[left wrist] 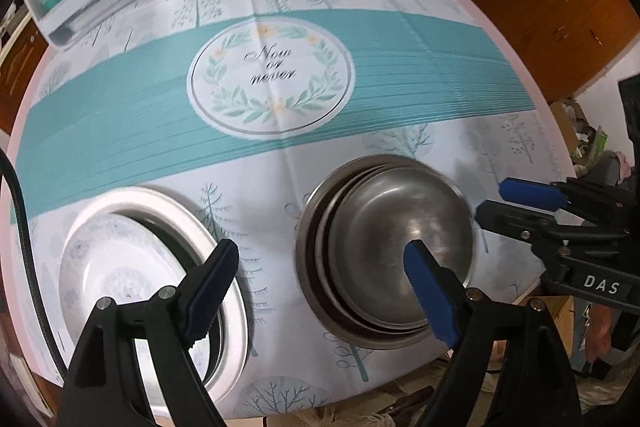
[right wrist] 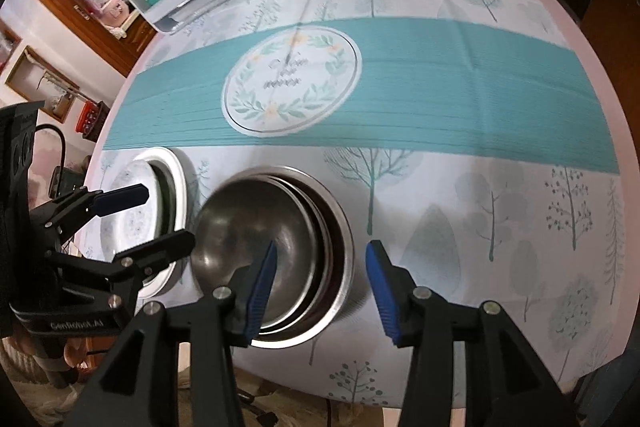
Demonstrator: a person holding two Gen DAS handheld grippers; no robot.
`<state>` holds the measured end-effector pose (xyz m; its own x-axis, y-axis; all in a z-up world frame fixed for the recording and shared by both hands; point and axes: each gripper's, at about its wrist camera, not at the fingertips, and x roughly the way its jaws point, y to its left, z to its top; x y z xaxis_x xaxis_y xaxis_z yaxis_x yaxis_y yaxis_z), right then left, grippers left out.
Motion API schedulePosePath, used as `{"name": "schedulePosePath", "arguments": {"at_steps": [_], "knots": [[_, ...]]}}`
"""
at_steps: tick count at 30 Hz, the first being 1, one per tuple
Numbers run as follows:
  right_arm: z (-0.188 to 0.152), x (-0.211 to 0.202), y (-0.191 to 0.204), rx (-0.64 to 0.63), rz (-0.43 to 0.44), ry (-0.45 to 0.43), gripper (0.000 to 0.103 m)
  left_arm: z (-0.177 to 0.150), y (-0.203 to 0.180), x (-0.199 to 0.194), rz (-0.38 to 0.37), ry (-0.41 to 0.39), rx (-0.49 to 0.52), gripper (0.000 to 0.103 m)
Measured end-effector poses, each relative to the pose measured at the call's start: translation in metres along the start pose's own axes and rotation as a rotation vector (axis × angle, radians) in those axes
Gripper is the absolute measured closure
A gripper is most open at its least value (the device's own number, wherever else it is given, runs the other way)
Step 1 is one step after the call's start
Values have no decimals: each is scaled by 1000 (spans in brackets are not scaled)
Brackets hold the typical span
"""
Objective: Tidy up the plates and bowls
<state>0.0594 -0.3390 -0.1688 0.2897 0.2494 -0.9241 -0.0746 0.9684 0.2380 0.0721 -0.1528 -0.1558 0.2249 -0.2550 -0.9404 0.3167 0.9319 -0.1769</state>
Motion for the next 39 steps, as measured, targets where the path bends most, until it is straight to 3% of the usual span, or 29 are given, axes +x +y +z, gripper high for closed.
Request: {"name": "schedulePosePath", "arguments": {"at_steps": [5,15,31,39], "knots": [[-4,11,-4,10,-15,20,56,-4,11,16,-7,31,-47,19],[-11,36,-11,51,-6,87,56,-13,24,46,-107,119,-139,19],[-16,51,-19,130,67,143,56,-19,25,64,-157,159,-163,23],[-18,57,-24,180,117,181,57,-22,15,75,-230,211,-148,58]]}}
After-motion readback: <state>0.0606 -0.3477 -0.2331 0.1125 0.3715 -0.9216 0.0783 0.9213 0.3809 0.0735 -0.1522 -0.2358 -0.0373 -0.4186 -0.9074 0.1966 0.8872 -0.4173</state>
